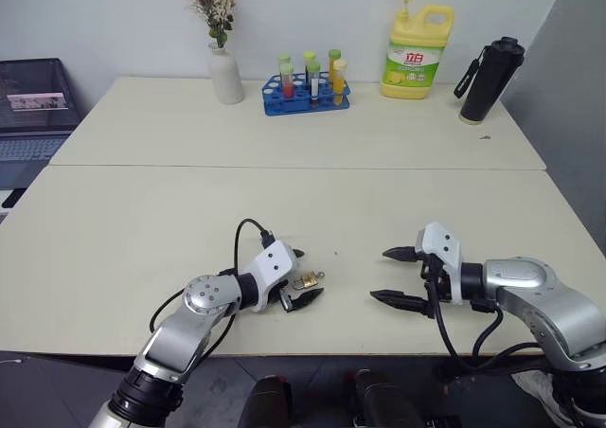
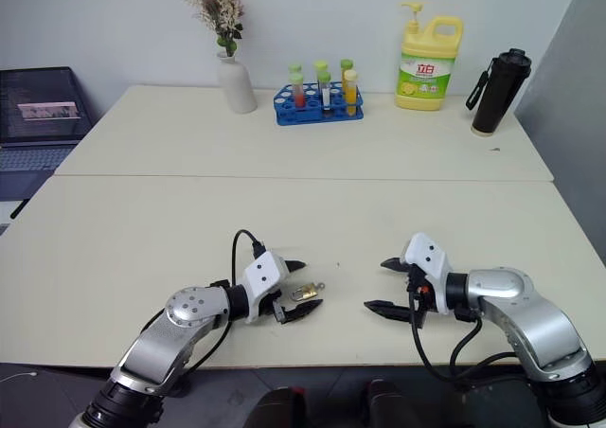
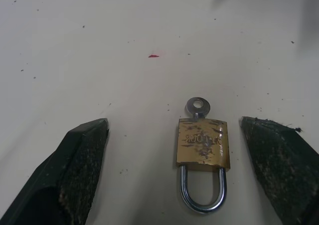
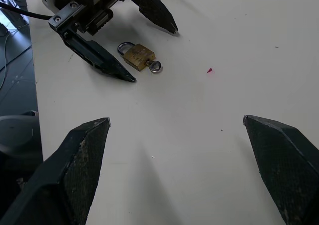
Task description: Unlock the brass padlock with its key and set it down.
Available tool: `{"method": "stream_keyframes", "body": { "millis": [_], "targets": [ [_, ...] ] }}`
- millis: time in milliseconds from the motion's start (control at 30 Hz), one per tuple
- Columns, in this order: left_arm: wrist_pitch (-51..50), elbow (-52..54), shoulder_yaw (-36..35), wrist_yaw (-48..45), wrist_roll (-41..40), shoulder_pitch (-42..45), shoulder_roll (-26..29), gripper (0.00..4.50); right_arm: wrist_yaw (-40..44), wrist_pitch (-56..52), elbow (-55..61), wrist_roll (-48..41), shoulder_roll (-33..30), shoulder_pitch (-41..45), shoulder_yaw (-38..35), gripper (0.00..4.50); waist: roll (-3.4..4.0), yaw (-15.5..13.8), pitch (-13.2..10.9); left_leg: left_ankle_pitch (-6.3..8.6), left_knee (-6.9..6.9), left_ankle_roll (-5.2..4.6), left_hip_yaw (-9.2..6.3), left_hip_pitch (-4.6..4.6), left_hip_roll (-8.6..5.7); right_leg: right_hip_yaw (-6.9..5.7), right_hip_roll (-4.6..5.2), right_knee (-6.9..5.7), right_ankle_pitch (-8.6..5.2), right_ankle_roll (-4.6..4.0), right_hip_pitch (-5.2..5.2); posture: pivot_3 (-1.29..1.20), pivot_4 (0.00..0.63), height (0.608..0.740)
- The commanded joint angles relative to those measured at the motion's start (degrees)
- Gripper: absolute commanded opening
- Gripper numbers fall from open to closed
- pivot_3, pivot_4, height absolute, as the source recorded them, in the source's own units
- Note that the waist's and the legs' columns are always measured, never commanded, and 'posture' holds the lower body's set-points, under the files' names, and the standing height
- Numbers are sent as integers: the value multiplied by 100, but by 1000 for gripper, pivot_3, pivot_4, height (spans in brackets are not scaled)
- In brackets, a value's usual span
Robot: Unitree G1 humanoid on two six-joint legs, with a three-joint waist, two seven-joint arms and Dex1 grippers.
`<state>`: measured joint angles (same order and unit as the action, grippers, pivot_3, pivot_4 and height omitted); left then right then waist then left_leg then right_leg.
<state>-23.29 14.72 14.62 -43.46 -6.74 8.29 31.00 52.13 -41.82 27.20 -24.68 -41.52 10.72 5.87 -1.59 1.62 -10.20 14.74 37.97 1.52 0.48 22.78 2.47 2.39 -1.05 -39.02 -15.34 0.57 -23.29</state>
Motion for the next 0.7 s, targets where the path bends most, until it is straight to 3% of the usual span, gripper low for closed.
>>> {"method": "stream_keyframes", "body": {
  "millis": [33,433,533,700],
  "targets": [
    [-257,232,-50,-197,-85,-165,248,4462,-71,-48,280,-133,-16,69,-69,4500,0,1,0,0,-1,0,0,-1,1,0,0,0,0,0,0,0,150,740],
    [-515,198,7,-275,-201,-138,323,4462,-138,-82,266,-197,-23,133,-33,4500,0,6,0,0,-2,0,0,-3,3,-1,-1,0,0,0,0,0,150,740],
    [-522,117,128,-231,-112,-77,247,3914,-137,-79,271,-194,-27,150,-17,4500,0,2,0,0,-1,0,0,-3,2,0,-1,0,0,0,1,0,150,740],
    [-546,57,243,-269,-29,-39,318,2370,-135,-103,298,-226,-39,155,-37,4500,-1,-1,1,0,0,0,0,-3,-2,0,0,0,0,0,2,0,150,740]
  ]
}}
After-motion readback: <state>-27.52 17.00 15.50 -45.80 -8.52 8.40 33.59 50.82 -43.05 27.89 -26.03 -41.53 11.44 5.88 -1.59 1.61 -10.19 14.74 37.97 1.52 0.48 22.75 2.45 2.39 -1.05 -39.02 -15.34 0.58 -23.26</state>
